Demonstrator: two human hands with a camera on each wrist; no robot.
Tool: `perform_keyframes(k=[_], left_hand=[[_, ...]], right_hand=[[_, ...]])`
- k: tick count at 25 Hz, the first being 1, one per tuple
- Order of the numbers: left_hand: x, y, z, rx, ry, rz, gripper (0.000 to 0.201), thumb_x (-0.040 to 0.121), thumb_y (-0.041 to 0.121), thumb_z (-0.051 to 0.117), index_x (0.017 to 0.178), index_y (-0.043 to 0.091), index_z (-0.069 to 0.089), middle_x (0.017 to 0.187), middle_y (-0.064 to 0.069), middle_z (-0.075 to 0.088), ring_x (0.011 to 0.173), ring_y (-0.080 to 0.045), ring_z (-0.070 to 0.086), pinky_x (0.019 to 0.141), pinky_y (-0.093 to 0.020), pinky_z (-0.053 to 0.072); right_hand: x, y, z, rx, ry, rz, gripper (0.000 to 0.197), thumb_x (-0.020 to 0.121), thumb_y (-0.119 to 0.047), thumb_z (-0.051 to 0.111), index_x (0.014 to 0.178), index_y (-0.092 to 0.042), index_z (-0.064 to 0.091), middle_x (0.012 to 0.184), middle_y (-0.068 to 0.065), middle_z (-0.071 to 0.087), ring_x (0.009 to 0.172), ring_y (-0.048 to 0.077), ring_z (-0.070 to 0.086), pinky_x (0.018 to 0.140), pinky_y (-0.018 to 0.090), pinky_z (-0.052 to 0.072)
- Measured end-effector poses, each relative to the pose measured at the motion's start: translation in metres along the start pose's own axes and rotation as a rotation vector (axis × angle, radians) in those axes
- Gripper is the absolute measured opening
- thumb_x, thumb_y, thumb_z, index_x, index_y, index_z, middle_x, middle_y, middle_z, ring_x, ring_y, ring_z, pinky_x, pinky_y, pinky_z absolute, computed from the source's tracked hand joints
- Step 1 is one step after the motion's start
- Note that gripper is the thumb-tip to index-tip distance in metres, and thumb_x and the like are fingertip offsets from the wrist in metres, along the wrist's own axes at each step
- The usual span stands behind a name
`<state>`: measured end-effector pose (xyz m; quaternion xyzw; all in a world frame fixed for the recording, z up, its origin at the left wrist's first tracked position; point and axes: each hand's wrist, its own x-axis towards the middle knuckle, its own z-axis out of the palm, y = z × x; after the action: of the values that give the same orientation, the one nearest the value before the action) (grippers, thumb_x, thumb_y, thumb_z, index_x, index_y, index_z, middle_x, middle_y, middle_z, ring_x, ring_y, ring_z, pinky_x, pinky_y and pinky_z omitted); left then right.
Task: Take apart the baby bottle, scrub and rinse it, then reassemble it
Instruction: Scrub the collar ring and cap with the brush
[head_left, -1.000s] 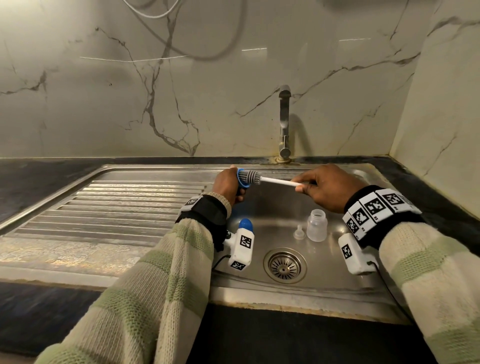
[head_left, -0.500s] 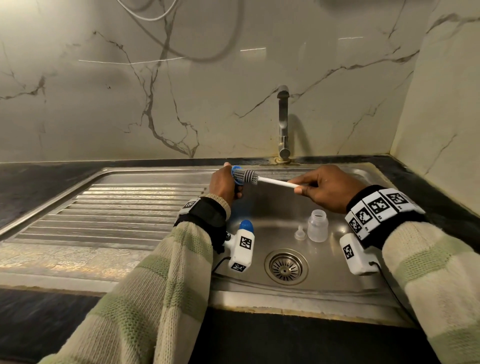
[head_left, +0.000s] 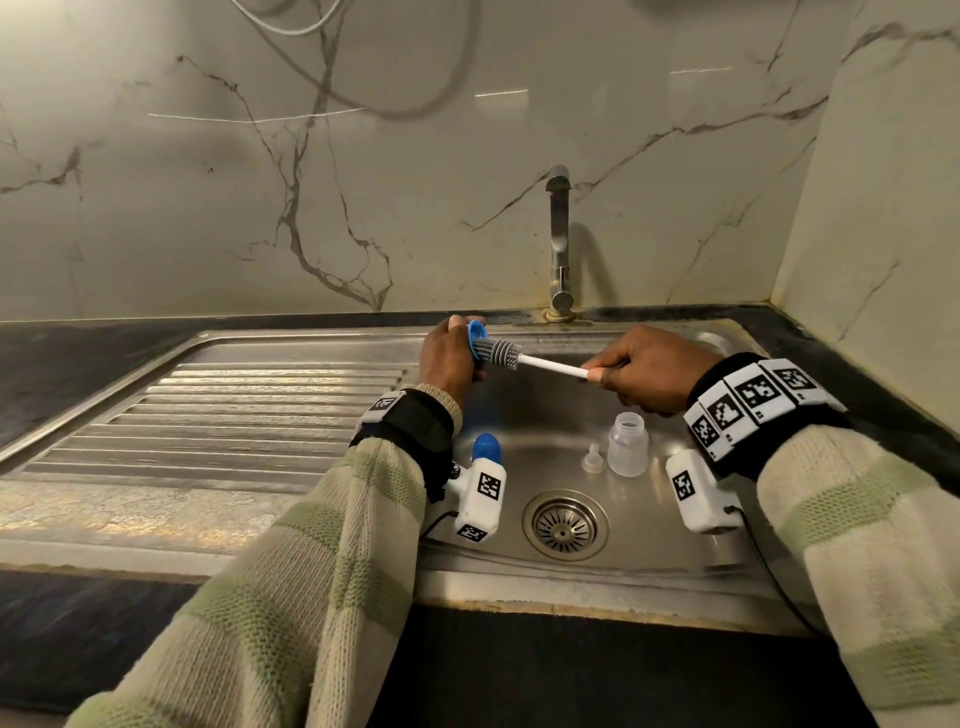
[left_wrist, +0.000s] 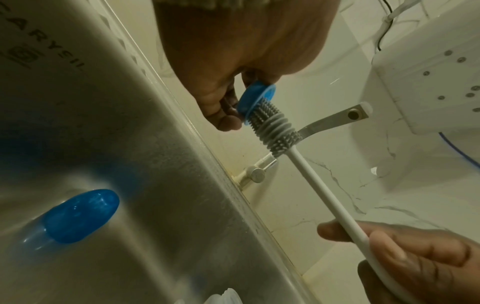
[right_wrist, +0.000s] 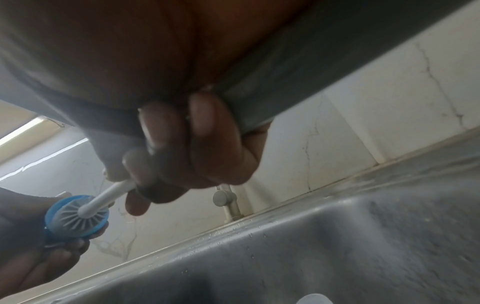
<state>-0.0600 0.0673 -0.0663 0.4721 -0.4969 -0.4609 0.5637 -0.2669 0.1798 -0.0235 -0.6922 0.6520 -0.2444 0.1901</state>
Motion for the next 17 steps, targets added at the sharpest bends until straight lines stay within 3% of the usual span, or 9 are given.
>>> perform_keyframes(k=[4,6,9,13,15,17], left_hand=[[-0.002,-0.003,0.002,0.061,-0.071,0.060,0.033,0.105,0.021,0.034,0.112,0.010,0.065,0.097,-0.013,0.063,0.076,-0.019,0.058,0.056,-0.028,0.049],[-0.003,-0.002,0.002,0.031,-0.078,0.027,0.032,0.105,0.021,0.034,0.107,0.008,0.063,0.093,-0.014,0.062,0.072,-0.019,0.056,0.060,-0.030,0.049],[-0.001,0.002,0.000,-0.087,-0.043,-0.114,0.039,0.107,0.030,0.031,0.097,0.007,0.061,0.079,-0.013,0.061,0.061,-0.017,0.052,0.054,-0.029,0.045],[0.000,0.004,-0.002,-0.219,-0.072,-0.219,0.042,0.107,0.032,0.031,0.090,0.006,0.059,0.066,-0.009,0.058,0.052,-0.016,0.047,0.045,-0.025,0.037],[0.001,0.004,-0.003,-0.142,-0.091,-0.173,0.043,0.106,0.029,0.033,0.088,0.006,0.064,0.072,-0.012,0.060,0.055,-0.017,0.048,0.047,-0.026,0.037],[0.001,0.002,-0.003,0.020,-0.119,-0.089,0.039,0.103,0.024,0.036,0.090,0.004,0.067,0.083,-0.017,0.060,0.062,-0.021,0.049,0.052,-0.030,0.038]], right_hand=[[-0.001,0.004,-0.003,-0.006,0.007,0.025,0.020,0.096,-0.025,0.058,0.107,-0.018,0.074,0.041,-0.013,0.054,0.038,-0.001,0.045,0.040,0.015,0.034],[0.001,0.001,-0.003,-0.136,0.069,-0.024,0.022,0.095,-0.027,0.058,0.104,-0.019,0.076,0.059,-0.016,0.059,0.057,0.002,0.052,0.057,0.018,0.039],[0.006,-0.002,0.004,-0.180,0.133,-0.095,0.023,0.094,-0.026,0.057,0.107,-0.020,0.075,0.087,-0.006,0.070,0.080,0.013,0.060,0.078,0.029,0.048],[0.003,0.000,0.003,-0.138,0.099,-0.213,0.025,0.094,-0.026,0.059,0.117,-0.021,0.071,0.085,-0.017,0.065,0.071,-0.002,0.055,0.065,0.015,0.040],[0.000,0.003,-0.003,-0.081,0.042,-0.153,0.024,0.094,-0.025,0.061,0.116,-0.023,0.071,0.068,-0.024,0.063,0.062,-0.004,0.055,0.058,0.012,0.038],[-0.003,0.004,-0.007,-0.083,-0.012,-0.081,0.020,0.094,-0.025,0.062,0.110,-0.024,0.073,0.049,-0.020,0.058,0.048,-0.005,0.052,0.049,0.010,0.036]])
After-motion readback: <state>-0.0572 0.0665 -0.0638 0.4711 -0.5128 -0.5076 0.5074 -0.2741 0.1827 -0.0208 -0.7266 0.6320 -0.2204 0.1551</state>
